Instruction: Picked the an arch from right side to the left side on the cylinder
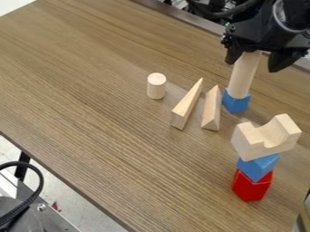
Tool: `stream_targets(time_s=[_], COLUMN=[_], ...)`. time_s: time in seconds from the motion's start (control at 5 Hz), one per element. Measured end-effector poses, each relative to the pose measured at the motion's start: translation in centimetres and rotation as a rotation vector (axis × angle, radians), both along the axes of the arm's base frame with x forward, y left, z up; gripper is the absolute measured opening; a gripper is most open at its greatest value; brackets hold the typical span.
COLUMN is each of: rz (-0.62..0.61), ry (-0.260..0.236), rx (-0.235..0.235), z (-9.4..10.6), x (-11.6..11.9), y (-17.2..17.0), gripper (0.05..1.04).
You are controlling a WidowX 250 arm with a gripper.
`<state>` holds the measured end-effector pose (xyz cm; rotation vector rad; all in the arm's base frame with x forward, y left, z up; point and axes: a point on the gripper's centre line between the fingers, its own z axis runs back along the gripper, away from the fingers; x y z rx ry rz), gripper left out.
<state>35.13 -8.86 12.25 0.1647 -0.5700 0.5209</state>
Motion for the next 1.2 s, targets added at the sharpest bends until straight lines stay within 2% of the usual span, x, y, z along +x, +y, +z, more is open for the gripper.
stream_targets(time_s=[0.2,0.4,0.6,0.8,1.0,1.2], rz=[0.001,0.06,0.135,0.187,0.286,0.309], ry=[0.032,-0.016,-0.11,-0.149,-0.077,0.116], rx=[0.012,-0.017,-0.056,-0.105,-0.209,-0.3], z=[-1.0,1.0,5.5,9.1,11.3,11.1], x=[-0.3,0.1,-0.5,-1.9,-4.3,-7.7], y=[0.0,0.1,0.1,-1.3,-2.4,-3.6], gripper=[1.0,1.0,1.0,1.0,1.0,1.0])
